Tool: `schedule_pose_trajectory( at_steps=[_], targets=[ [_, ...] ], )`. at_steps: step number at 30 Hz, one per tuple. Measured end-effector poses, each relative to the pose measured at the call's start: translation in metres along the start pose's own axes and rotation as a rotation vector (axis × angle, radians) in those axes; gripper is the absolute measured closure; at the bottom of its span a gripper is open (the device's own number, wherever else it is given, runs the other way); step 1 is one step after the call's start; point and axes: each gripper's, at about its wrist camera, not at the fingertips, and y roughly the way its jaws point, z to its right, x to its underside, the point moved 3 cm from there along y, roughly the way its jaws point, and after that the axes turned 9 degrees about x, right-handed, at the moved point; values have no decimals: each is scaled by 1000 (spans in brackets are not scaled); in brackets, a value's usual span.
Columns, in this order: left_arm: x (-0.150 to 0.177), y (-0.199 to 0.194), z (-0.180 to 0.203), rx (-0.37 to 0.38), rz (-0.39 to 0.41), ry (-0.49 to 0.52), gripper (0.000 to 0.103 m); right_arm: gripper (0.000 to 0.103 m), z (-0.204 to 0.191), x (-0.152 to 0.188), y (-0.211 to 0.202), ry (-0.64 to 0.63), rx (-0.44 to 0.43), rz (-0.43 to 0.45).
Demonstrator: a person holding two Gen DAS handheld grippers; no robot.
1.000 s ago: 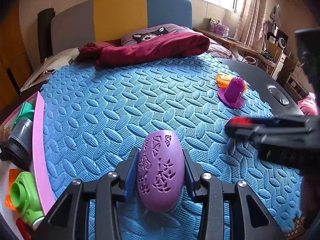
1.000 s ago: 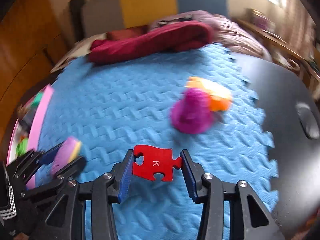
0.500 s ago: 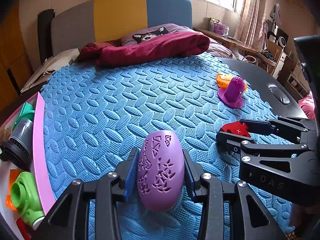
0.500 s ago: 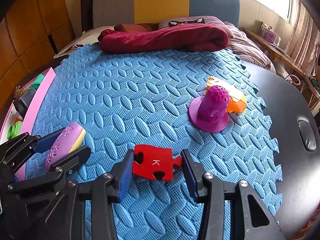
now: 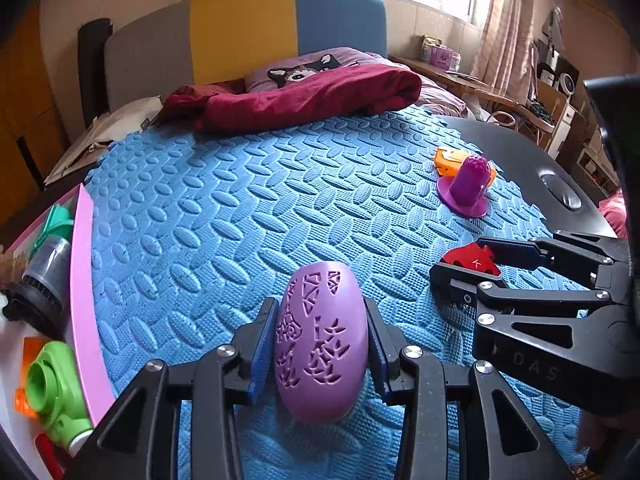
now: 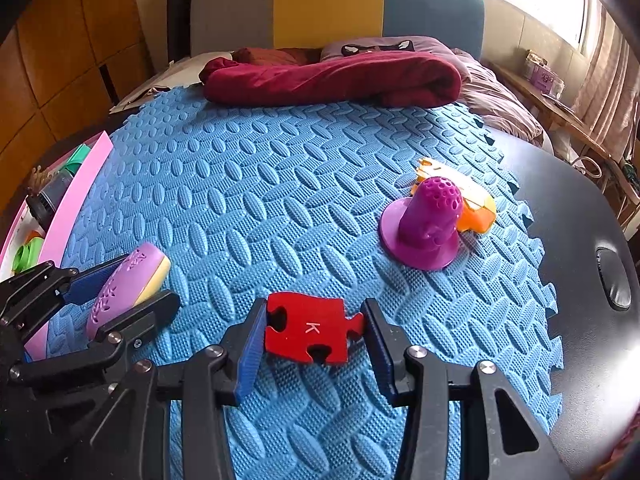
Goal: Organize rigid objects
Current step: 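Grasp the red K puzzle piece with the right tool while left tool holds egg, then carry the purple egg into the tray with the left tool and release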
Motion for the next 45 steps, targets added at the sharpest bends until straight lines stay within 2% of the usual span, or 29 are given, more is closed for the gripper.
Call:
schedule_pose_trajectory(
  at_steps=[4,15,24,45],
  targets=[
    [3,-12,-4,4,7,-31,62,56,-1,0,0,-6,2,3],
    [-2,-75,-6,2,98,-54,62,56,-3,1,-1,-28,16,31],
    [3,-109,-26,-34,142,-91,62,57,-6,2,-2,-54,34,50],
    [26,-154,-95,-126,181,-228,62,57,-8,3,-4,-82,52,65]
  ],
)
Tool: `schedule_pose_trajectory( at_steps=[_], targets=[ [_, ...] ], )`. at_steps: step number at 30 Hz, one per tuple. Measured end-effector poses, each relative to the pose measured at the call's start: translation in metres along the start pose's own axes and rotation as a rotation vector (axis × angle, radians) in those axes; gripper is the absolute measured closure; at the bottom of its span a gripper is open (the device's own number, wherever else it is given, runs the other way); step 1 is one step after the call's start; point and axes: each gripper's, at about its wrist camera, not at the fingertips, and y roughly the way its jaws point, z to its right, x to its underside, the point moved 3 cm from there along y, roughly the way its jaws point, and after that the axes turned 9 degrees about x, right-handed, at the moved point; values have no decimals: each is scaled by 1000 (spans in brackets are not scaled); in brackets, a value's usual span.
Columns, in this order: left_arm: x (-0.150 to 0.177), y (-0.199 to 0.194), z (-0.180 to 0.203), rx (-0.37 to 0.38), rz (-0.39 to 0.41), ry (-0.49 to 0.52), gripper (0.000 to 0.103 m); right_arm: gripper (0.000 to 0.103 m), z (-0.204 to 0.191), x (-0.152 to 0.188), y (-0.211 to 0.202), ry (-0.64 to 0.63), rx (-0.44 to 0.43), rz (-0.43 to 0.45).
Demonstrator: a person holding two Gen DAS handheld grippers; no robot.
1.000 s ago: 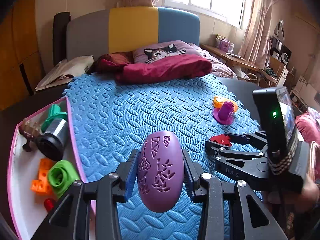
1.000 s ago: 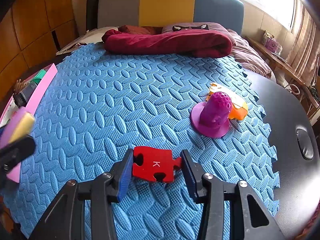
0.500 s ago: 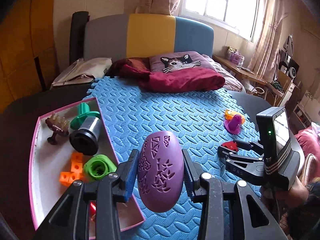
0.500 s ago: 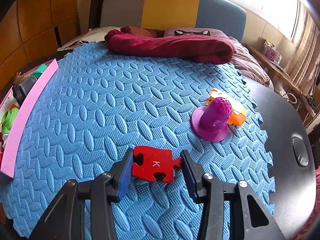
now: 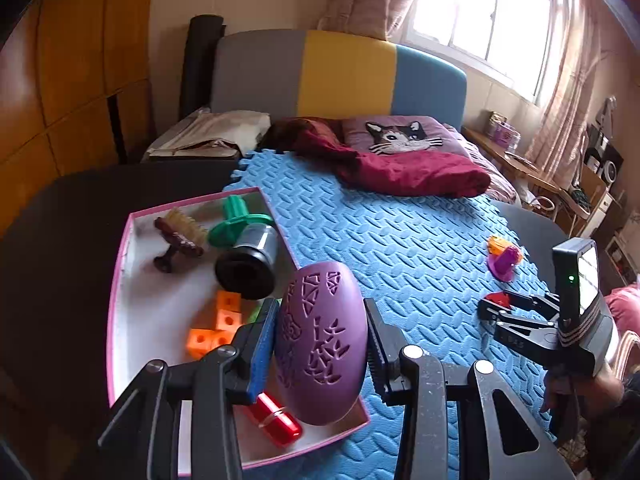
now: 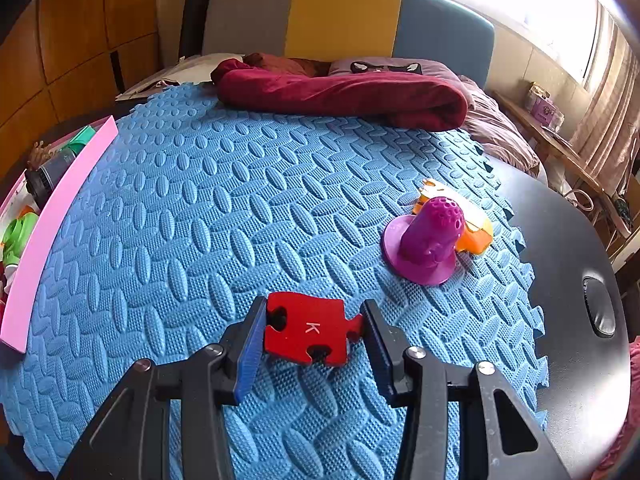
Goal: Organize rigid objects
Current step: 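Carry the purple egg into the tray with the left tool and release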
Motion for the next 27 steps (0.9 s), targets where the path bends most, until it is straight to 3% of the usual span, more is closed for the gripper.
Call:
schedule_pose_trajectory(
  at_steps=[14,27],
  targets=[
    [21,-45,-134,-118,4,-249,62,57,-1,-1,0,-11,7,3],
    [-1,2,-139,-80,-46,-292,62,57,0,-1,0,-2,1,-2]
  ],
)
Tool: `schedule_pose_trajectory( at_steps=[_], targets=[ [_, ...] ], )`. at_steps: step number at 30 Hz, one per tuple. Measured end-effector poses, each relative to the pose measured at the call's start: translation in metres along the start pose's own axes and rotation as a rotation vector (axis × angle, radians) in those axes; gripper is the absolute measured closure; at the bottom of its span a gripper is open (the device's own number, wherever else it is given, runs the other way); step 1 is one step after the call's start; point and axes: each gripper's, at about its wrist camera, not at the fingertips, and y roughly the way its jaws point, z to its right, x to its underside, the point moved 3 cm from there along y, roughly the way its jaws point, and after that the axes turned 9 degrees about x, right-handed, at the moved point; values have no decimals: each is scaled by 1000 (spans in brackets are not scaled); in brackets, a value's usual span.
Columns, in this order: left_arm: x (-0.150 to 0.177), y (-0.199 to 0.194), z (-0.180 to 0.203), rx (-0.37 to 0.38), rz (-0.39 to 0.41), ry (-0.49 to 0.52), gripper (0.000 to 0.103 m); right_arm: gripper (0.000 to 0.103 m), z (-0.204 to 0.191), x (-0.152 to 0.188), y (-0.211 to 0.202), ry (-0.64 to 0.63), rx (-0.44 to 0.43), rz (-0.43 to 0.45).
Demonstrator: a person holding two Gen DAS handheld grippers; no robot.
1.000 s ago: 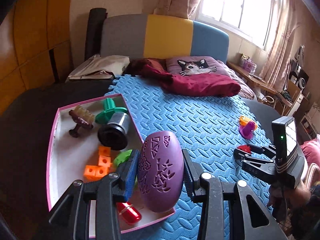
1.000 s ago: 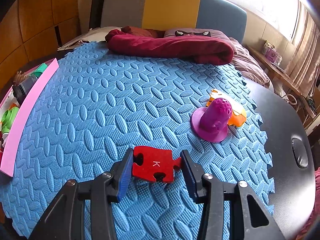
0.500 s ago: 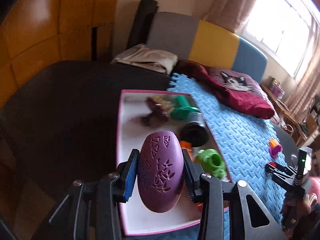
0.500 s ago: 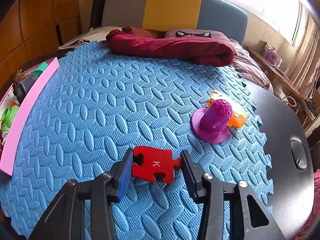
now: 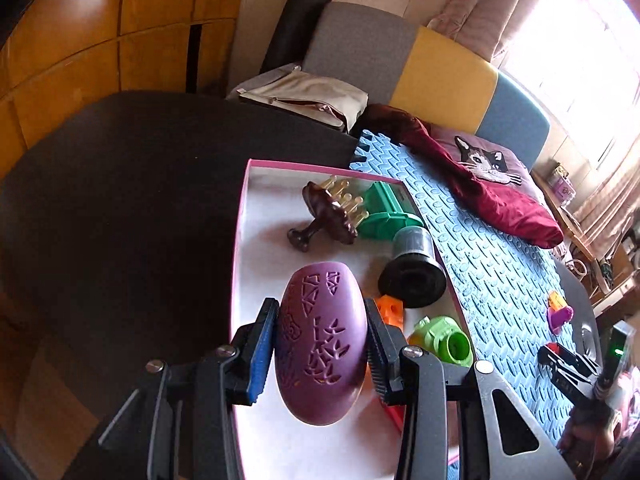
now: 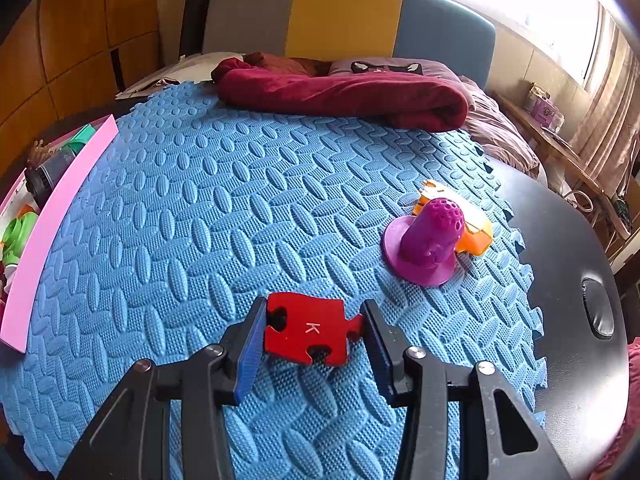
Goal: Organize rigid objects
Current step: 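Carry the purple egg into the tray with the left tool and release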
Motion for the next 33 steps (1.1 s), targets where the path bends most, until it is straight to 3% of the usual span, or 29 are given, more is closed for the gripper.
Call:
schedule_pose_trajectory(
  at_steps=[12,17,22,26,33],
  targets=[
    [-16,59,-4,-86,-91,78,61,57,0,0,0,3,-2,-2],
    [-15,78,-10,-116,-113,66,59,57,0,0,0,4,-2,-3],
    [-13,75,-5,-129,-95,90,59,57,0,0,1,4,-2,-3],
    [-13,62,0,-129,-57,94,44,57,0,0,0,3,-2,-2],
    [-11,30,13,-136,11,125,44,57,1,0,0,3,2,0]
  ],
)
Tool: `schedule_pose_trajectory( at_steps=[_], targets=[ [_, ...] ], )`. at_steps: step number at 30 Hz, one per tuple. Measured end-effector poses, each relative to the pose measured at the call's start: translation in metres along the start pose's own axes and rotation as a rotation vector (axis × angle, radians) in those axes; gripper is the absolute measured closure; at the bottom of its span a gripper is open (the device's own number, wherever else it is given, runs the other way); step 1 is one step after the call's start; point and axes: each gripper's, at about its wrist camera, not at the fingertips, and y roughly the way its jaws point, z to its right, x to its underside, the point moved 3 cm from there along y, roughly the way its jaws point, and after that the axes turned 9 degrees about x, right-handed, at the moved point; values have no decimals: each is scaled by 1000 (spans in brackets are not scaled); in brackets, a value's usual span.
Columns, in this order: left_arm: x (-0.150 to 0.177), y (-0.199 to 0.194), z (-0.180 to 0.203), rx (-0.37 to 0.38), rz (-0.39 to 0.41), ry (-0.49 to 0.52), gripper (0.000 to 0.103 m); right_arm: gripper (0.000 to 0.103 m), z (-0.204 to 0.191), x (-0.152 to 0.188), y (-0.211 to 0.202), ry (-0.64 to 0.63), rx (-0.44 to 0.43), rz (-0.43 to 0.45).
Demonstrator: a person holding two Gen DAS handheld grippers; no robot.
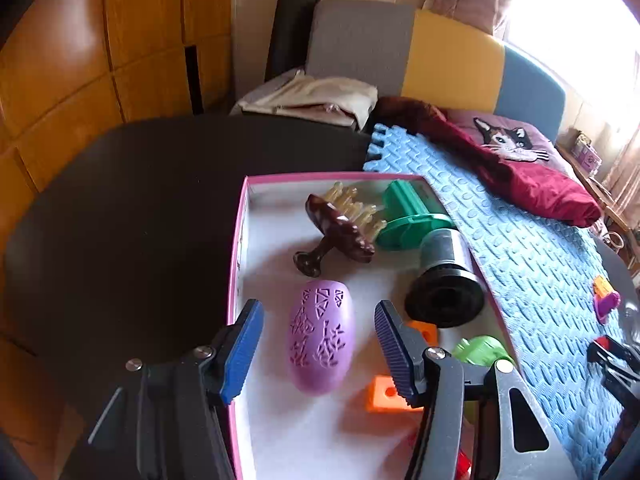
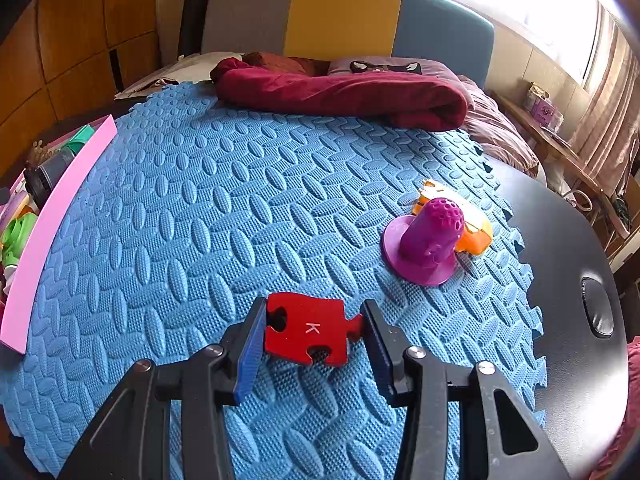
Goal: Organize rigid objects
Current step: 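Carry the purple egg into the tray with the left tool and release, then carry the red puzzle piece into the tray with the right tool and release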
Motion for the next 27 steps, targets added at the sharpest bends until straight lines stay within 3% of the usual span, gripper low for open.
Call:
schedule_pose_trajectory(
  at_steps=[13,27],
  targets=[
    [22,-50,13,5,65,8,43,57,-1,0,-2,-3,12,3],
    [42,-72,-13,-30,82,-51,43,57,0,0,-1,21,8,-9]
  ],
)
